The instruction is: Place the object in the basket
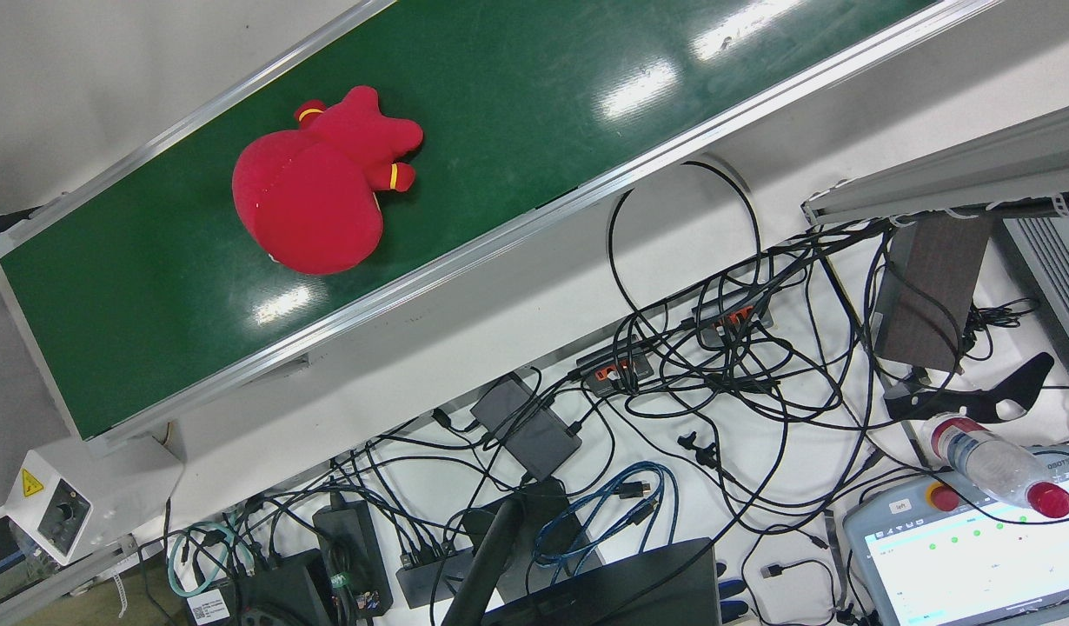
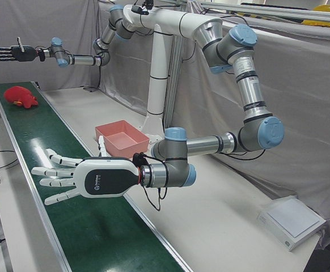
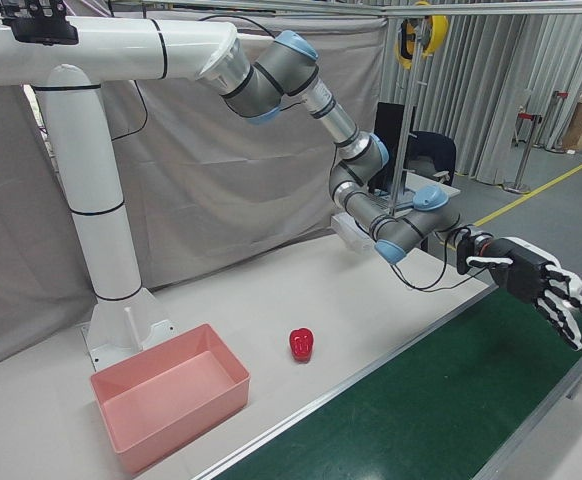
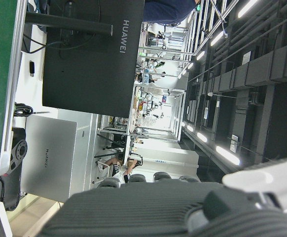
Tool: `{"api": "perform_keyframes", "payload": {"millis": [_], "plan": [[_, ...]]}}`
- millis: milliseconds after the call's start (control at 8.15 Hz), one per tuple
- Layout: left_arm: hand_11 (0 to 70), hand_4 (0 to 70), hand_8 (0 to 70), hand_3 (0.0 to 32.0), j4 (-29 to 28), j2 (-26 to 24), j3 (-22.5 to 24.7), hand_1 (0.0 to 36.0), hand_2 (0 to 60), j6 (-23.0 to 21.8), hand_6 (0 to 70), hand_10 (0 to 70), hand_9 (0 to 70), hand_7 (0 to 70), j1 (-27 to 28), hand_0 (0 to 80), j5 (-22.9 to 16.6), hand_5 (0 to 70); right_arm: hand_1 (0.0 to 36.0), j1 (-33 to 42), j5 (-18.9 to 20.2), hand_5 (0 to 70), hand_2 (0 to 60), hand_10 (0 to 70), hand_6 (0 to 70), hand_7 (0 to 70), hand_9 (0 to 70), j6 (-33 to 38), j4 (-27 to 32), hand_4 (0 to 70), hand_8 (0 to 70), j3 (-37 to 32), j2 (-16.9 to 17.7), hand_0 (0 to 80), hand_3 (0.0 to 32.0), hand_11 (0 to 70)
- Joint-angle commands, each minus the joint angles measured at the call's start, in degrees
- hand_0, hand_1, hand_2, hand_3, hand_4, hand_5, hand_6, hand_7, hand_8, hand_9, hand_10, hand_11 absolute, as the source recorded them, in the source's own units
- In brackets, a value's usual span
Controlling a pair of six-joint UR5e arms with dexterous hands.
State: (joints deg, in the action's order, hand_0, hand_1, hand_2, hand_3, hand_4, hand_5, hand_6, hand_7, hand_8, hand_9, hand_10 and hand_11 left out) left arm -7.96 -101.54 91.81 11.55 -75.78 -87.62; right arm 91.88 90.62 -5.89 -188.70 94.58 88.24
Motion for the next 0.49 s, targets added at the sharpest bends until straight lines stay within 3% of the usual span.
{"api": "perform_keyframes", "payload": {"millis": [0,245,368], "plan": [[6.0,4.9,12.8,23.0,2.59,-2.26,0.03,12.2,0.0,0.75,3.4,2.9,12.6,9.2,5.11,54.4,0.08,30.4,0.0,0.06,0.00,0.0,0.0,0.0,0.0,0.0,0.0,0.00,0.00,0.0,0.0,-0.01,0.00,0.0,0.0,0.0],[5.7,8.7,13.0,19.2,4.62,-3.22,-0.05,13.4,0.0,1.46,3.9,2.7,13.1,9.4,5.21,55.5,0.08,32.2,0.0,0.06,0.00,0.0,0.0,0.0,0.0,0.0,0.0,0.00,0.00,0.0,0.0,0.07,0.00,0.0,0.0,0.0],[6.0,7.9,12.7,20.2,5.84,-3.31,0.03,15.2,0.0,3.72,3.7,2.8,13.0,9.6,5.21,56.6,0.08,33.0,0.0,0.06,0.00,0.0,0.0,0.0,0.0,0.0,0.0,0.00,0.00,0.0,0.0,0.07,0.00,0.0,0.0,0.0]]}}
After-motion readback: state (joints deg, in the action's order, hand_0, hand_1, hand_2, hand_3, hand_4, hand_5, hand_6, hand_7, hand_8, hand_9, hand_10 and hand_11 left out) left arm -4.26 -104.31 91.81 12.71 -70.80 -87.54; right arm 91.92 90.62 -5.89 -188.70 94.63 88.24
